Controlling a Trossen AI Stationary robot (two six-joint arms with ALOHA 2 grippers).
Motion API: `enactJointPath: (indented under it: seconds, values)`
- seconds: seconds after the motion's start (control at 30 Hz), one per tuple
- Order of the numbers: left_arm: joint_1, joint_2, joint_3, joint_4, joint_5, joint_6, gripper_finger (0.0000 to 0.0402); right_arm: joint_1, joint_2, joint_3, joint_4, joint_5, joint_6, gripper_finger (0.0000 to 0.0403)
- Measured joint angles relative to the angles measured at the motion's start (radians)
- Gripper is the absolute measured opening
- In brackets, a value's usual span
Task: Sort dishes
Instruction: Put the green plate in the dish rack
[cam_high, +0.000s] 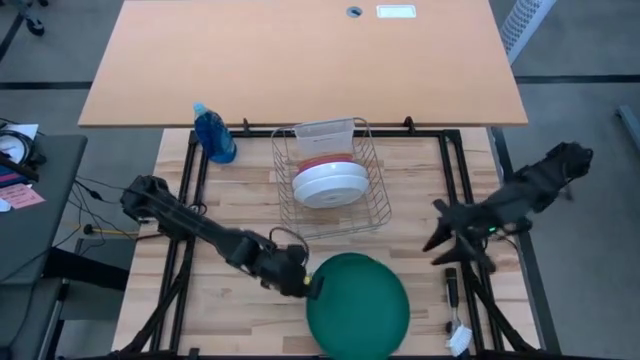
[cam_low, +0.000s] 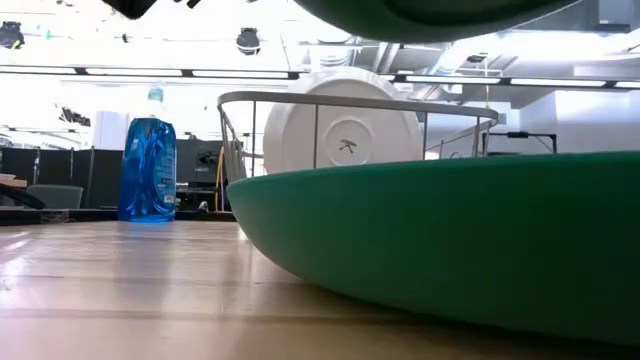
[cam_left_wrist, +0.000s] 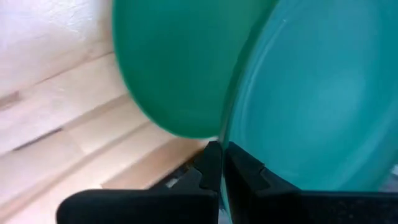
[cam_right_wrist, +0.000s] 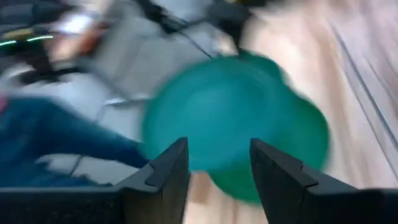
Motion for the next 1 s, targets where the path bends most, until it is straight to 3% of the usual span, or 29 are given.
enactJointPath:
  seconds: [0.13, 0.3, 0.6, 0.8, 1.0]
  values:
    - [0.064, -0.08, 0.0, 0.013, 0.075, 0.024, 0.0, 0.001, -0.009, 0.081, 0.076, -0.053, -0.142, 0.0177]
    - [0.161, -0.172, 0.0, 0.012, 0.122, 0.073, 0.0, 0.0, 0.096, 0.177, 0.106, -0.138, -0.247, 0.0186]
    - [0.294, -0.243, 0.0, -0.04, 0.254, 0.153, 0.0, -0.024, 0.33, 0.408, 0.019, -0.158, -0.568, 0.0261]
    - [0.319, -0.246, 0.0, -0.059, 0.33, 0.162, 0.0, -0.051, 0.445, 0.504, -0.181, -0.173, -0.675, 0.0255]
    - [0.327, -0.246, 0.0, -0.06, 0.334, 0.172, 0.0, -0.06, 0.526, 0.511, -0.289, -0.196, -0.78, 0.0229]
